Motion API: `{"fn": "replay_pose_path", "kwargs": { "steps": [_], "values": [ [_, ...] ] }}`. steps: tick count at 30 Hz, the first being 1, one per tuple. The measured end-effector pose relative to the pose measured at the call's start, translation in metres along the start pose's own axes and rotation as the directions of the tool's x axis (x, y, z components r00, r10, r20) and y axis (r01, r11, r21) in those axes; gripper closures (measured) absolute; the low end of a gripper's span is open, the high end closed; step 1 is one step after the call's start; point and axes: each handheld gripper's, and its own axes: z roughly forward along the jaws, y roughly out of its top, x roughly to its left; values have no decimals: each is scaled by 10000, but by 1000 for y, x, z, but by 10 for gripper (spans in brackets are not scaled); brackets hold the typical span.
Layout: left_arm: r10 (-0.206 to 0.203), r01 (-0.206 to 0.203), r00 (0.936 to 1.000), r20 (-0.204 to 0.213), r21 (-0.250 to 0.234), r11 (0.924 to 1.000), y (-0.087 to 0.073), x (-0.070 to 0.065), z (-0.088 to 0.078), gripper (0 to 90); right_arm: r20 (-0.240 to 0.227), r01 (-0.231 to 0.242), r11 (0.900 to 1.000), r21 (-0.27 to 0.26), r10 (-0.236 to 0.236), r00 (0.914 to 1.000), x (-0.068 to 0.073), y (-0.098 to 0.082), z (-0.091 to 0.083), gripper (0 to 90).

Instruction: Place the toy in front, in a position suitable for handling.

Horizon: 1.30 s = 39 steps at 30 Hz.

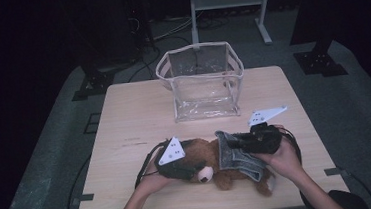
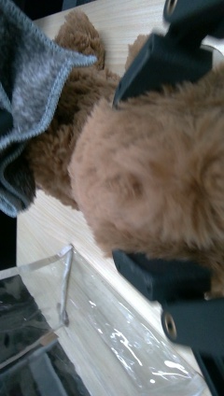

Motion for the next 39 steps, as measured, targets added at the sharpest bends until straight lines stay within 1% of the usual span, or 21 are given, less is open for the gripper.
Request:
{"fn": "replay_pose_path", "kwargs": {
  "steps": [3, 5, 6, 7, 9, 12, 14, 16, 20, 22, 23, 24, 25, 27, 29, 31, 32, 34, 36, 38, 39],
  "values": [
    [-335, 334, 9992, 212, 37, 9994, -3, 4, -3, 192, 87, 43, 10000, 24, -44, 10000, 1, -3, -4, 772],
    [-342, 347, 9984, 451, -114, 9993, -6, 4, -5, 324, 135, 87, 9997, 217, -89, 9999, 1, -2, -7, 771],
    [-322, 328, 9982, 497, -110, 9994, -6, 4, -5, 387, 180, 131, 9994, 314, -137, 9997, 3, 2, -10, 770],
    [-250, 256, 9986, 460, -111, 9996, -6, 4, -6, 419, 194, 218, 9991, 357, -225, 9996, 5, 6, -11, 770],
    [-153, 159, 9991, 407, -157, 9998, -5, 2, -4, 458, 375, 668, 9968, 449, -685, 9969, 15, 19, -17, 771],
    [-18, 27, 9993, 376, -250, 9997, -4, 1, -3, 467, 214, 1347, 9901, 394, -1356, 9905, 35, 41, -17, 772],
    [121, -111, 9993, 357, -280, 9995, -4, -1, -2, 466, 58, 1614, 9859, 450, -1618, 9868, 45, 51, -8, 772],
    [329, -319, 9990, 317, -315, 9990, -3, -4, -2, 465, -96, 1786, 9818, 647, -1783, 9839, 50, 56, 8, 771],
    [678, -672, 9975, 192, -314, 9972, -3, -8, -2, 464, -565, 1571, 9830, 946, -1522, 9867, 49, 53, 39, 770],
    [731, -726, 9972, 171, -296, 9969, -4, -8, -3, 463, -517, 1701, 9767, 1308, -1646, 9850, 50, 49, 49, 769],
    [733, -729, 9972, 145, -290, 9969, -4, -8, -2, 461, -281, 1958, 9676, 1593, -1938, 9806, 50, 46, 52, 769],
    [726, -722, 9973, 139, -321, 9969, -4, -8, -2, 461, -103, 2004, 9646, 1715, -2017, 9794, 50, 44, 52, 769],
    [748, -743, 9971, 140, -311, 9967, -4, -8, -3, 461, 15, 1931, 9666, 1685, -1961, 9806, 47, 42, 48, 769],
    [769, -764, 9969, 146, -343, 9965, -4, -8, -2, 461, 125, 1692, 9769, 1309, -1723, 9850, 40, 40, 36, 769],
    [772, -766, 9969, 157, -355, 9964, -4, -8, -2, 461, 245, 1288, 9880, 850, -1313, 9910, 30, 38, 21, 769],
    [800, -794, 9967, 160, -363, 9962, -5, -8, -2, 460, 473, 843, 9951, 516, -868, 9951, 18, 35, 7, 769],
    [802, -796, 9966, 166, -376, 9961, -5, -8, -2, 459, 643, 673, 9969, 401, -698, 9955, 12, 33, 1, 770],
    [835, -826, 9963, 192, -426, 9957, -5, -8, -2, 453, 984, 396, 9981, 476, -441, 9942, 2, 29, -5, 771],
    [830, -819, 9963, 235, -441, 9957, -5, -7, -3, 447, 935, 146, 9986, 507, -193, 9954, -5, 23, -5, 772],
    [795, -784, 9965, 264, -417, 9960, -5, -6, -3, 438, 833, 46, 9983, 583, -94, 9965, -8, 16, -3, 773],
    [700, -688, 9971, 282, -424, 9967, -5, -5, -3, 425, 728, -24, 9978, 660, -24, 9973, -8, 12, -1, 774]
  ]
}}
